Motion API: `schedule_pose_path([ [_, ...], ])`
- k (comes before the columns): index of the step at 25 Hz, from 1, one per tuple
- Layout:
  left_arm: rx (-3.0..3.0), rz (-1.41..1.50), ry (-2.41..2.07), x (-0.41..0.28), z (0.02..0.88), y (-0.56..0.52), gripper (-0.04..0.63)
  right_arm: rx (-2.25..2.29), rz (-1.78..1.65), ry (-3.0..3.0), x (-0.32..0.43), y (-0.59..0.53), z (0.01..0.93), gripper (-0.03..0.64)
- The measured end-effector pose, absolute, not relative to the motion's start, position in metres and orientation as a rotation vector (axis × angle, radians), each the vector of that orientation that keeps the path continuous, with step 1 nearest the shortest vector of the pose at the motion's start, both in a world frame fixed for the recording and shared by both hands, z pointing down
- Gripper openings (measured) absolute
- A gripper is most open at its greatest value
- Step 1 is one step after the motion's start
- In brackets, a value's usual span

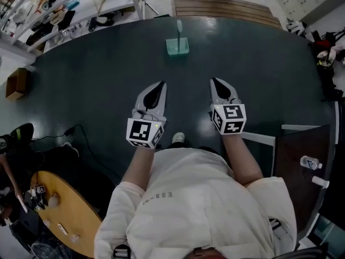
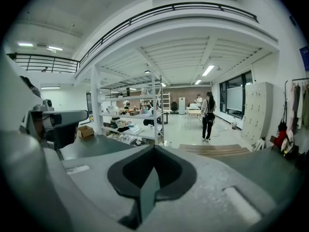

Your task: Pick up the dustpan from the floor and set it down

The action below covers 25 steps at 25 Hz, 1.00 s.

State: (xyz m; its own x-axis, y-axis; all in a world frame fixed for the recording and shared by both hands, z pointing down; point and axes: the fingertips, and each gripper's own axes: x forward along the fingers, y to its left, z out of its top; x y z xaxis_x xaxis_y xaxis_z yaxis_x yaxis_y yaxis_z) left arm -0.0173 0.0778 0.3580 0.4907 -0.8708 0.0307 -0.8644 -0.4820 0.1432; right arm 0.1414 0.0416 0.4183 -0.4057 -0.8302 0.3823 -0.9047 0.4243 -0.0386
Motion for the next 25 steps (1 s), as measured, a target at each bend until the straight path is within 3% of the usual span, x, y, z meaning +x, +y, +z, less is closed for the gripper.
schedule_pose_path([
  [25,2.587,-0.058,-1.548,0.002,0.347,0.136,0.005,1.459,0.333,-2.438,0.158,0.088,0.398,-0.008],
])
